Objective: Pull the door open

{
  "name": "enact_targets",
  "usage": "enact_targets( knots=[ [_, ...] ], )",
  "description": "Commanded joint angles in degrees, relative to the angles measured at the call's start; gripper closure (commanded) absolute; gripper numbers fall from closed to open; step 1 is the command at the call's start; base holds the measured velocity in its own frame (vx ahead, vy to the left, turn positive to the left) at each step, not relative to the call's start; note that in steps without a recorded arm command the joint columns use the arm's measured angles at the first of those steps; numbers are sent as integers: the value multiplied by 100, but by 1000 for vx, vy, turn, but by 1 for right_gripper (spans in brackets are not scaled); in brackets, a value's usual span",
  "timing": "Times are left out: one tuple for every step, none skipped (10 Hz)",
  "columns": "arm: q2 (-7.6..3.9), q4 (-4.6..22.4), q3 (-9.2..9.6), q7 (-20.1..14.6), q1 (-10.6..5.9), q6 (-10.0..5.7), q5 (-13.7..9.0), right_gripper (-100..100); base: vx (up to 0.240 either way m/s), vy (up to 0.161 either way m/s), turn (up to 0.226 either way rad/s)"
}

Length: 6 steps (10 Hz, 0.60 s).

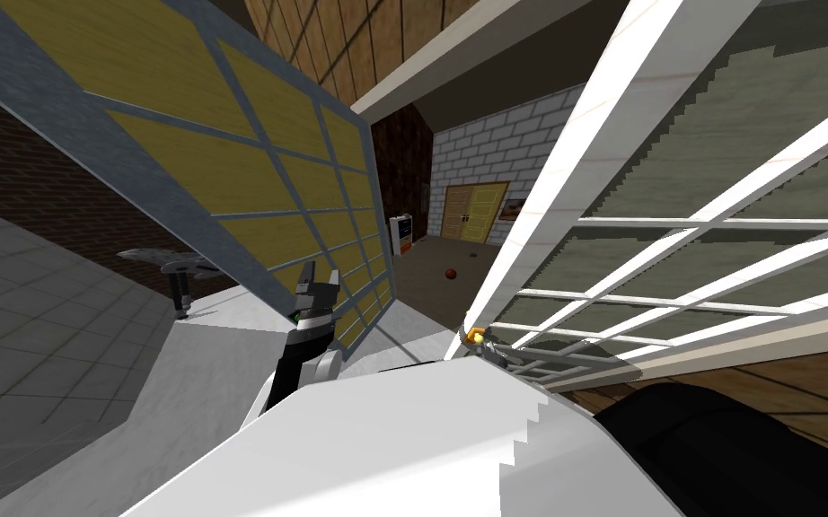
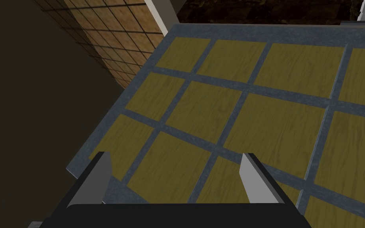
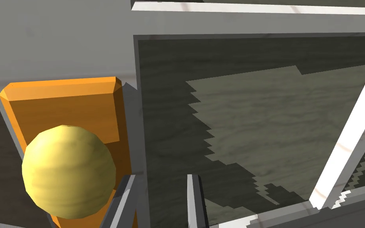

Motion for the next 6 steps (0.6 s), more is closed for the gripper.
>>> enact_targets(
  knots=[
    [-23, -186, 43, -8, 0, -4, -3, -100, 28, 20, 0],
    [-63, -250, 37, -12, 39, 34, -38, -100, 28, 29, -5],
    [-100, -311, 32, -16, 75, 69, -71, -100, 33, 31, -6],
    [-100, -311, 32, -16, 75, 69, -71, -100, 29, 24, -4],
    [-100, -311, 32, -16, 75, 69, -71, -100, 10, 8, -10],
    [-100, -311, 32, -16, 75, 69, -71, -100, -1, 3, 17]
  ],
)
